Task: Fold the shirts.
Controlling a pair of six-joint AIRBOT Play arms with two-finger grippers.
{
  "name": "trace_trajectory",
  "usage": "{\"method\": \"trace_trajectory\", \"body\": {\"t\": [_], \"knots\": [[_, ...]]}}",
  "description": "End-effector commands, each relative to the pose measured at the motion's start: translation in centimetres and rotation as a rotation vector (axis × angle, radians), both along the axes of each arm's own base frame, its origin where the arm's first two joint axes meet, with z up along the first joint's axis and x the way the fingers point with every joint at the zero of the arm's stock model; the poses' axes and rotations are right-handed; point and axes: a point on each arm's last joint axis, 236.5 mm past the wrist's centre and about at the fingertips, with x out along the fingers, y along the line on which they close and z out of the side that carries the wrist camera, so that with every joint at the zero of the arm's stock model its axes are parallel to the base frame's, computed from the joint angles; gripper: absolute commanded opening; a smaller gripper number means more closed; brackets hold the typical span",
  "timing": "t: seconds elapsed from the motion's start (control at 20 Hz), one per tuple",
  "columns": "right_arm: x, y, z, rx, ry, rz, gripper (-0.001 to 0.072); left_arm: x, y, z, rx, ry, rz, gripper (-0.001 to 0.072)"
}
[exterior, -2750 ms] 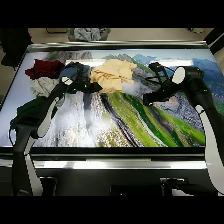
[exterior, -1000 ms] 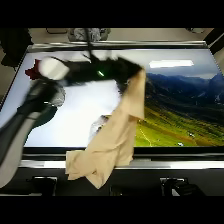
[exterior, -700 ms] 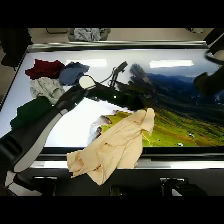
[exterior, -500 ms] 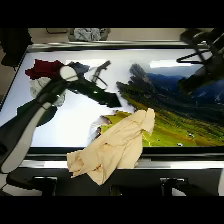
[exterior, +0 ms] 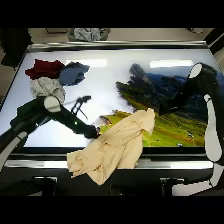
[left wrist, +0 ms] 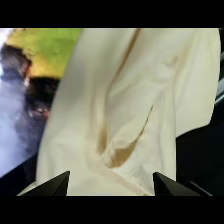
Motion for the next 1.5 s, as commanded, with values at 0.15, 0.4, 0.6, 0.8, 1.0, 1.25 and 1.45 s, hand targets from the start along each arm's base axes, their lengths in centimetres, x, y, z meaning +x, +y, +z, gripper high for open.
{"method": "trace_trajectory", "body": {"t": [0.15,0.4,0.6,0.8,1.0,1.25,1.45], "knots": [[-3.6,1.9,-5.1,0.089,0.136,0.005,0.0678,-8.2,-2.8,-5.4,0.012,0.11,-0.042,0.0601],[-4.3,3.3,-7.0,0.146,0.136,-0.014,0.0678,-8.0,-3.7,-6.3,0.022,0.106,-0.01,0.0462],[-4.0,4.5,-8.5,0.185,0.11,-0.059,0.0678,-7.7,-3.9,-7.5,0.037,0.123,0.01,0.0085],[-3.5,5.9,-9.4,0.234,0.077,-0.104,0.0668,-7.3,-4.1,-7.1,0.026,0.105,0.014,0.0024],[-4.0,8.0,-9.3,0.229,0.065,-0.015,0.0034,-4.0,-4.7,-4.1,-0.012,-0.047,0.008,0.0023],[4.2,4.6,4.3,0.148,-0.43,0.066,0.0034,9.2,-0.8,15.4,-0.129,-0.624,0.156,0.0022],[5.7,0.0,34.5,-0.03,-1.284,-0.007,0.0035,10.7,8.0,42.6,-0.333,-1.213,0.408,0.0022]]}}
